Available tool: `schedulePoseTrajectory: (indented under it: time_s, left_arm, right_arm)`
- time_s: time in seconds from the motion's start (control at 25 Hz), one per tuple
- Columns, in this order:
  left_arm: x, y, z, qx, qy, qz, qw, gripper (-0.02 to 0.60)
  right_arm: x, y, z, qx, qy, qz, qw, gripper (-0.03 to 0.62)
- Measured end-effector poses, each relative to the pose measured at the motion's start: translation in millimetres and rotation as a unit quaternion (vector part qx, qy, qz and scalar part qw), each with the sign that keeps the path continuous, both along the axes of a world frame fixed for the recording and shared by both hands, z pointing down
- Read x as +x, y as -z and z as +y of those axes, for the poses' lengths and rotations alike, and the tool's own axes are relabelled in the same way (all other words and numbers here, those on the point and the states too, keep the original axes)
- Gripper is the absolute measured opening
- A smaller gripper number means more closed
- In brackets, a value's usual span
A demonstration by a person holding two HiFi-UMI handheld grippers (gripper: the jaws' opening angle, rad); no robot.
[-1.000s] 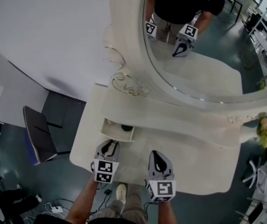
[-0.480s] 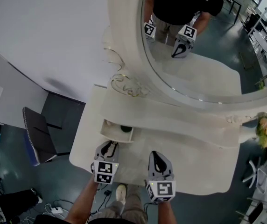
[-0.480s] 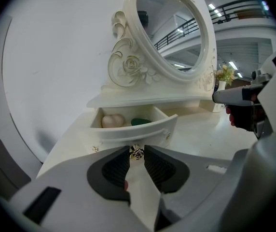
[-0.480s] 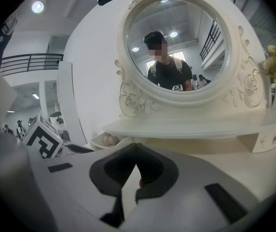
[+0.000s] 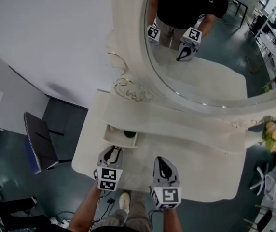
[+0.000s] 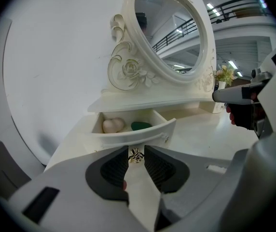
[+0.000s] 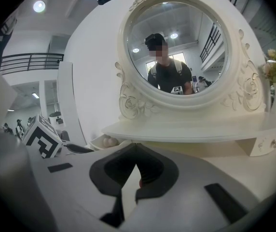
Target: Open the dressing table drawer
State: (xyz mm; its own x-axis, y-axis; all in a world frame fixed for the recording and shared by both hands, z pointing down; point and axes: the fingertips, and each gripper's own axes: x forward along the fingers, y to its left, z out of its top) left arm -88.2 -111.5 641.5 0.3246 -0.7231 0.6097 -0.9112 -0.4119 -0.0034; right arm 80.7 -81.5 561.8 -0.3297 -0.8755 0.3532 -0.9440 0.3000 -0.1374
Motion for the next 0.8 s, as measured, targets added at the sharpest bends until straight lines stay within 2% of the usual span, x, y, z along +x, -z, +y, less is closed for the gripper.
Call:
schedulePoseTrajectory:
  time_s: [0.32,0.8]
  left_arm:
    - [-4,40,-2,0.040,0.006,0.006,0.9992,0.094]
    - [10,144,11,0.127,-0.018,0.034,0.9912,0.094]
  right_arm:
    - [3,25,5,0.022,-0.008,0.005,1.000,-0.002]
    - [18,91,34,0.073,-0.035,0.018,0.997,-0.002]
